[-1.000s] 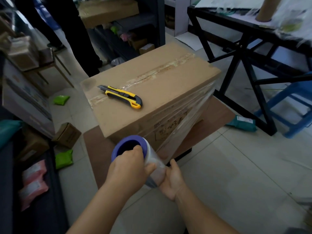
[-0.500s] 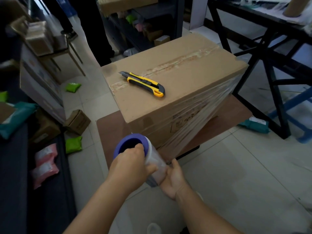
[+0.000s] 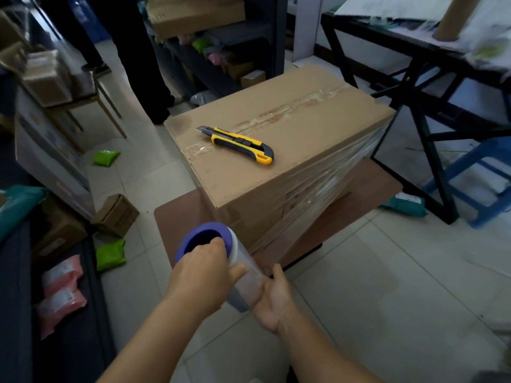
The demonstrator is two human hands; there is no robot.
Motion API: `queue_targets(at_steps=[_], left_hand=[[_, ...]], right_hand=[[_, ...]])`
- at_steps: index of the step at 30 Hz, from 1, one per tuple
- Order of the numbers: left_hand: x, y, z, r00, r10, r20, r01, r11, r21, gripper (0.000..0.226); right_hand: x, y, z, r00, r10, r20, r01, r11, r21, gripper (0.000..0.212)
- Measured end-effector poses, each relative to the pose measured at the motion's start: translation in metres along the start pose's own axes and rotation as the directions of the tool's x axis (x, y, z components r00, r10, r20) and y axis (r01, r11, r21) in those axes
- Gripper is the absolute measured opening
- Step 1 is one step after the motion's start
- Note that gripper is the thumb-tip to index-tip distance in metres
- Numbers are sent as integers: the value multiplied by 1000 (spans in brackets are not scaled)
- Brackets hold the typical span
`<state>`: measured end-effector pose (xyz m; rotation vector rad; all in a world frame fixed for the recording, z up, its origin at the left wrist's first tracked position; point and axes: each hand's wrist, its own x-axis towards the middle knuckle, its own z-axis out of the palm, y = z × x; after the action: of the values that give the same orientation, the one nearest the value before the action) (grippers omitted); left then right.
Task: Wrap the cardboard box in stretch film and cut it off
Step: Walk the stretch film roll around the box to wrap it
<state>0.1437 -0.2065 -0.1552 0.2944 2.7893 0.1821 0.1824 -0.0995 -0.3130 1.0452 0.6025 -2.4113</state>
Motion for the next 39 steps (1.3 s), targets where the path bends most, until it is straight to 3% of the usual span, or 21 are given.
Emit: queue_targets(at_steps=[14, 28, 39], left_hand=[[18, -16, -2, 995, -36, 95, 37, 999, -4, 41], [38, -49, -10, 963, 227, 144, -242, 965, 97, 41], [42, -81, -4, 930, 328, 164, -349, 928, 127, 42]], right_hand=[[20, 4, 8, 999, 3, -38, -4, 1000, -8, 89], [33, 37, 39, 986, -145, -88, 163, 956, 246, 87], [52, 78, 50, 967, -207, -147, 245, 911, 331, 92]])
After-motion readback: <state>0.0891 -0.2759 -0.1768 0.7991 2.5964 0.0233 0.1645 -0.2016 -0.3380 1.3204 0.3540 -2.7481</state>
